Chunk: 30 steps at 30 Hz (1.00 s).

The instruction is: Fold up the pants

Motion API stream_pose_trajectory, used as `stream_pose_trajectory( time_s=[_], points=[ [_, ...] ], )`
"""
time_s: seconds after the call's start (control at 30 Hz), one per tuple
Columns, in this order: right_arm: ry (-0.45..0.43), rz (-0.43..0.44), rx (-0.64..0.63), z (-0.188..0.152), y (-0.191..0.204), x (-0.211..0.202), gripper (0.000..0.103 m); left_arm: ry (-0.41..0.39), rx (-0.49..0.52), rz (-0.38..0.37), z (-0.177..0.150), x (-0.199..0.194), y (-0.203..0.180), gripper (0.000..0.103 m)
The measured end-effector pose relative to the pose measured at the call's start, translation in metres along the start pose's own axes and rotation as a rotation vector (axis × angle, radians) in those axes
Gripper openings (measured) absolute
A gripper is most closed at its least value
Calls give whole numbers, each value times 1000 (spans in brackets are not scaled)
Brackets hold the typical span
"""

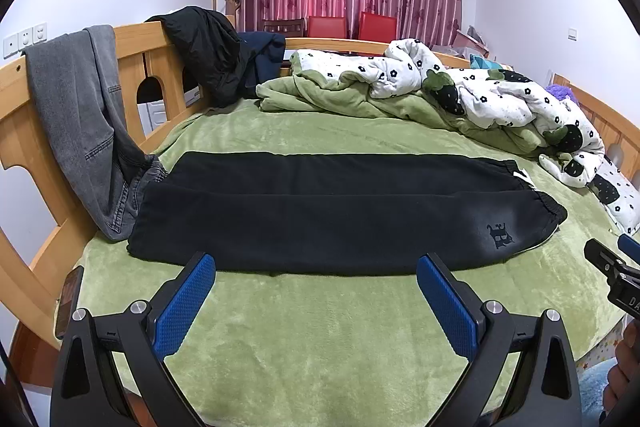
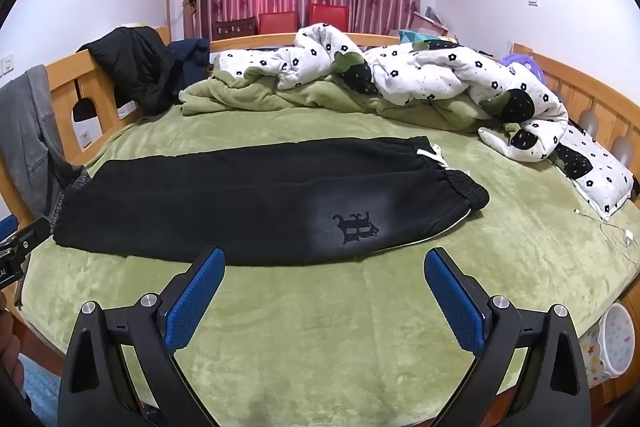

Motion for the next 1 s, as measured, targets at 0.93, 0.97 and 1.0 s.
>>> stream_pose_trajectory(
  time_s=[0.93, 0.97, 1.0],
  points=[
    [-21, -9, -9, 4, 0, -4, 99, 2, 5, 1, -3, -1, 1, 102],
    [-21, -8, -7, 5, -1, -4, 99, 3, 7, 2, -4, 1, -1, 102],
    [-19, -6, -7, 5, 0, -4, 99, 2, 7, 0, -4, 1, -1, 102]
  ],
)
Point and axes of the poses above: each gripper's, at about its wrist camera, not at the fingertips, and x roughly the way its jaws point, y to its left, z to its top, the point moved 3 cm from there along x, roughly the way its jaws point, and after that the axes turned 15 degrees about x, right-handed, at the moved point
